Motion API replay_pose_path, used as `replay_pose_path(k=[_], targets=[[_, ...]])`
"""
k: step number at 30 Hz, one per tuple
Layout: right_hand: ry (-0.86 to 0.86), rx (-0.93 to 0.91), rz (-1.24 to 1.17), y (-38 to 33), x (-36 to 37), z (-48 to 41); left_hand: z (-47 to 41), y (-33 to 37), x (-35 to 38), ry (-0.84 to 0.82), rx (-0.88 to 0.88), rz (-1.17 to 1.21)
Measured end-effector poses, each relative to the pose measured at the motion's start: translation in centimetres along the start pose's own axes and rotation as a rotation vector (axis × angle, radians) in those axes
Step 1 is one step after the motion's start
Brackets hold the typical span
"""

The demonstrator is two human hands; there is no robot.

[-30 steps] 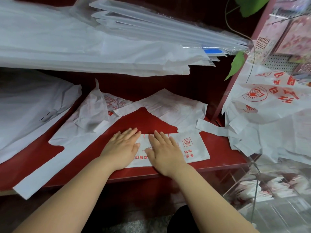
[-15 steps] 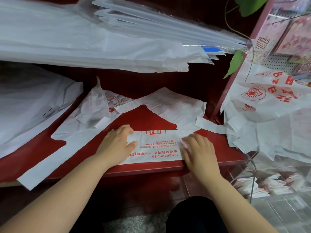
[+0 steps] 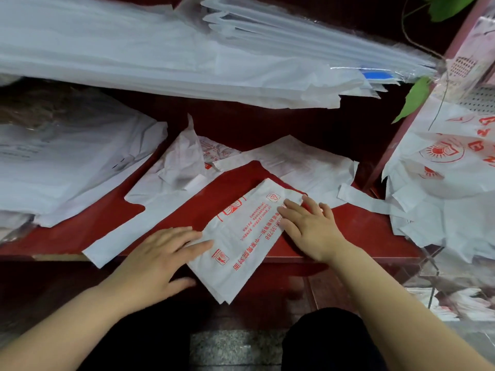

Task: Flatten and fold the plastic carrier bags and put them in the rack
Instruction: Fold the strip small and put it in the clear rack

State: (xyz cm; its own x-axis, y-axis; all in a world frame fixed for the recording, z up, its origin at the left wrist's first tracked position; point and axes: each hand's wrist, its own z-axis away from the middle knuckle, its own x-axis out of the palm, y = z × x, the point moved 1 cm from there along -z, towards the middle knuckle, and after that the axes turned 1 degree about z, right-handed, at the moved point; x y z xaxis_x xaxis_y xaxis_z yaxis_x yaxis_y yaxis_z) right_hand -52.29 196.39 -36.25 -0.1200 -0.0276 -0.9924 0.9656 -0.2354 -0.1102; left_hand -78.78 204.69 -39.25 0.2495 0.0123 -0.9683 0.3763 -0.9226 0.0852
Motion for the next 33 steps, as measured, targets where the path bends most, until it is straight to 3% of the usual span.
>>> replay_pose_path(k=[4,6,9,12,14,18,22,28,33], targets=[[0.0,0.005,0.127,-0.8,0.0,-2.2,-0.6,0.5,0.9,0.229,0.066,0.013],[0.17,-0.01,0.089,-1.4,0.3,-2.1,-1.0,0.8,0.9,0.283,0.064,0.019],[0.543,-0.212,-0.15,-2.2,0.8,0.3,-1.8,1.9,0.8,0.327,0.026,0.002],[0.457,-0.431,-0.312,-2.7,3.2,4.1,-2.4,3.2,1.2,0.38,-0.013,0.044],[0.4,-0.479,-0.319,-2.4,4.9,5.5,-3.0,3.9,1.7,0.418,-0.014,0.068],[0.505,-0.427,-0.387,-1.2,5.9,5.2,-4.0,4.9,2.7,0.435,0.029,0.096],[0.557,-0.367,-0.496,-1.2,5.4,4.7,-3.9,4.4,3.1,0.386,0.028,0.269],[0.529,-0.119,-0.729,-1.6,4.5,4.9,-4.0,4.6,2.2,0.355,-0.445,0.746],[0.474,0.06,-0.743,-2.0,3.2,3.1,-5.3,5.0,2.5,0.467,-0.614,0.642]])
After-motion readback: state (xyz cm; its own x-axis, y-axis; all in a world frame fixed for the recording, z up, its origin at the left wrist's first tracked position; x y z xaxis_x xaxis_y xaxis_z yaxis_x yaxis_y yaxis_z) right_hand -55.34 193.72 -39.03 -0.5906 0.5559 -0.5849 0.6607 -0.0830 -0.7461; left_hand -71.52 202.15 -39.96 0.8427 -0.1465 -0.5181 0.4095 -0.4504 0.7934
